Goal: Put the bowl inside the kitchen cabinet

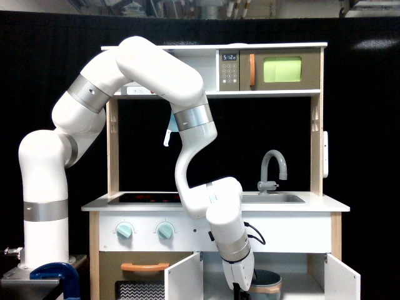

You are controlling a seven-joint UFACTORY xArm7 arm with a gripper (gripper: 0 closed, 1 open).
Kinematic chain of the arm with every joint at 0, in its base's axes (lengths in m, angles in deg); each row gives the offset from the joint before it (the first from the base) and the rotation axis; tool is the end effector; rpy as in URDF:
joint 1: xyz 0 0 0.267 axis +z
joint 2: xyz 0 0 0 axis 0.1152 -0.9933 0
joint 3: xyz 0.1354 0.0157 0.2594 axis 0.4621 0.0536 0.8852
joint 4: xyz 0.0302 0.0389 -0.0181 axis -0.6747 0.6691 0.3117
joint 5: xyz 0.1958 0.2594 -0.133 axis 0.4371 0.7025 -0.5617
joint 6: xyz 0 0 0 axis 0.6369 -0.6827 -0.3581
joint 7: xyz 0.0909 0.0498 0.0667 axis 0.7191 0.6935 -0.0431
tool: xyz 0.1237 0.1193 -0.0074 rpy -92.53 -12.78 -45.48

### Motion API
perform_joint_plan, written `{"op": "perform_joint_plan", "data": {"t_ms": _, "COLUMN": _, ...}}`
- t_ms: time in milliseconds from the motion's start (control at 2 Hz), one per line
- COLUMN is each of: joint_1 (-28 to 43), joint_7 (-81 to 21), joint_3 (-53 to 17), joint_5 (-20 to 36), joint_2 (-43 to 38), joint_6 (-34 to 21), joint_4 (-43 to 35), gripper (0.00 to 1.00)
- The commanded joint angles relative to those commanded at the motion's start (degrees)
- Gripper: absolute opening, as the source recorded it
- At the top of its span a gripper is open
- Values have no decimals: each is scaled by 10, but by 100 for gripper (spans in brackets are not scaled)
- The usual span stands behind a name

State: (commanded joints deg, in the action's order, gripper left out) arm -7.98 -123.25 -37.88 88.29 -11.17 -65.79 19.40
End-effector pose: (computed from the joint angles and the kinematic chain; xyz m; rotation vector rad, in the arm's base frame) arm 0.4750 0.1081 -0.0959 -2.4562 0.3993 -0.2095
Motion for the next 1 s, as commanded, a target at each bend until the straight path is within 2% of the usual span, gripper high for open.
{"op": "perform_joint_plan", "data": {"t_ms": 1000, "joint_1": -23, "joint_7": 5, "joint_3": -2, "joint_5": -27, "joint_2": 9, "joint_6": -9, "joint_4": 7, "gripper": 100}}
